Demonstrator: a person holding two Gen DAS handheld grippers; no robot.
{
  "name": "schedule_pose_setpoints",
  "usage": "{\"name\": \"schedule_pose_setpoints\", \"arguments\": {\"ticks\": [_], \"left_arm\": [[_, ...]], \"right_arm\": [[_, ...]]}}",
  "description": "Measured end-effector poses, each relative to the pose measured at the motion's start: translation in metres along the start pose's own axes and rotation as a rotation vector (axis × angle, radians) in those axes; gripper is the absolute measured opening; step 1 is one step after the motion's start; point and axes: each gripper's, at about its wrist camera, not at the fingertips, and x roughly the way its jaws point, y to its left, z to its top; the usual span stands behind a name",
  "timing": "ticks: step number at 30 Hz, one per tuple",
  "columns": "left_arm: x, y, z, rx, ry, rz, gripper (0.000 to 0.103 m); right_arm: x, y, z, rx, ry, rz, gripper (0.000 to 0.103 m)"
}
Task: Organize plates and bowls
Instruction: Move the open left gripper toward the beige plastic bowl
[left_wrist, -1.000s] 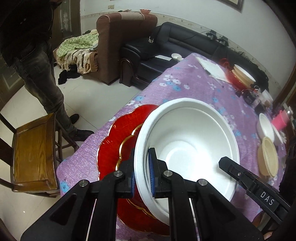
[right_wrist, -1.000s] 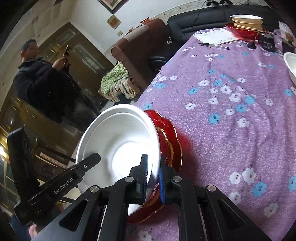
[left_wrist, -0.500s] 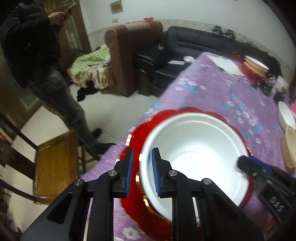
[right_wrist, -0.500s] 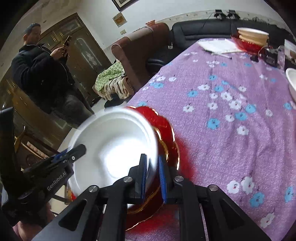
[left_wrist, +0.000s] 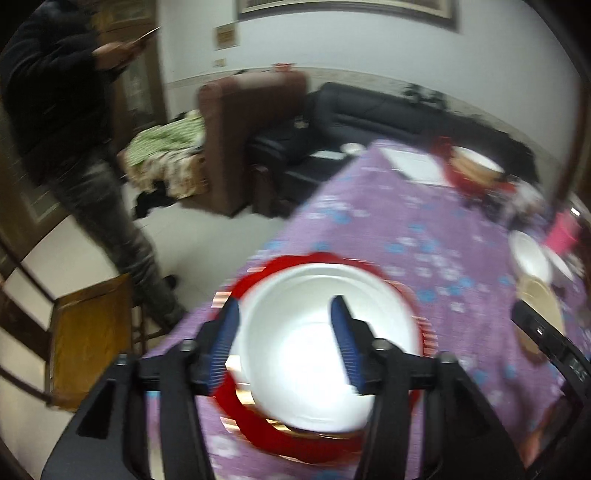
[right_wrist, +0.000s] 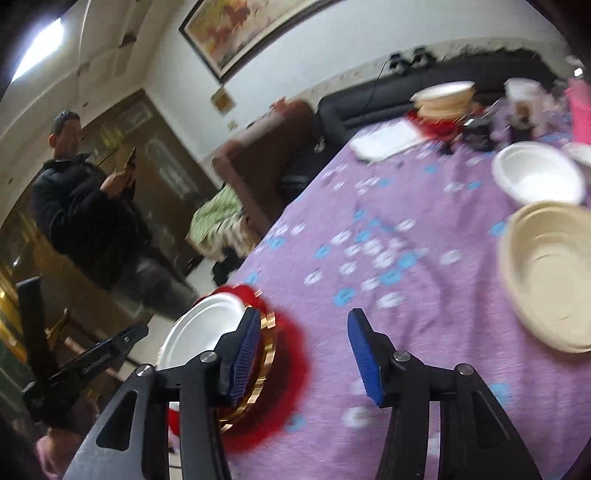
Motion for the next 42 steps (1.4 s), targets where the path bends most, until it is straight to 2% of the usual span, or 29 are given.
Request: {"name": "schedule_pose_setpoints", "arguments": {"ticks": [5,8,10,12,16,20,22,24,28,31,32,35,37,40,42], "left_arm": [[-0.006,-0.076,-0.005,0.140,0.041,-0.141,0.059],[-0.002,-0.115,-0.005,0.186,0.101,-0.219,0.059],[0.002,-0.138,-0.003,0.206,0.135,-0.261,0.058],[0.005,-0.156,0.000,0.215,0.164,-0.287,0.058],[0.018,-0.191,0.012,0.220,0.222,-0.323,0.058],[0.033,-0.219,0.022,0.215,0.282,-0.354,0.058],[0.040,-0.229,0.024,0.204,0.305,-0.357,0.058],[0.048,-0.235,0.025,0.187,0.321,-0.357,0.058],[0.059,-0.240,0.026,0.164,0.332,-0.354,0.058],[0.066,-0.246,0.028,0.145,0.321,-0.355,0.058],[0.068,-0.248,0.029,0.140,0.320,-0.357,0.058],[0.074,-0.253,0.029,0.134,0.314,-0.355,0.058],[0.076,-0.256,0.028,0.142,0.298,-0.336,0.058],[0.081,-0.259,0.024,0.141,0.318,-0.346,0.058],[0.085,-0.261,0.021,0.145,0.327,-0.343,0.058]], "right_arm": [[-0.045,-0.033,0.004,0.013,-0.111,-0.061,0.060],[-0.078,-0.063,0.009,0.047,-0.179,-0.119,0.073],[-0.098,-0.086,0.013,0.068,-0.215,-0.170,0.076],[-0.115,-0.113,0.021,0.091,-0.222,-0.232,0.085],[-0.137,-0.166,0.037,0.153,-0.190,-0.288,0.090],[-0.145,-0.207,0.063,0.242,-0.122,-0.257,0.092],[-0.142,-0.213,0.071,0.244,-0.101,-0.242,0.092],[-0.134,-0.218,0.078,0.258,-0.075,-0.198,0.098],[-0.109,-0.246,0.061,0.403,-0.062,-0.078,0.099],[-0.091,-0.273,0.048,0.562,0.024,-0.027,0.098],[-0.089,-0.277,0.045,0.596,0.027,-0.005,0.097],[-0.088,-0.274,0.044,0.566,0.020,-0.047,0.094],[-0.088,-0.272,0.044,0.562,0.009,-0.020,0.092],[-0.084,-0.274,0.044,0.571,0.023,-0.002,0.089],[-0.079,-0.279,0.041,0.598,0.043,0.014,0.082]]}}
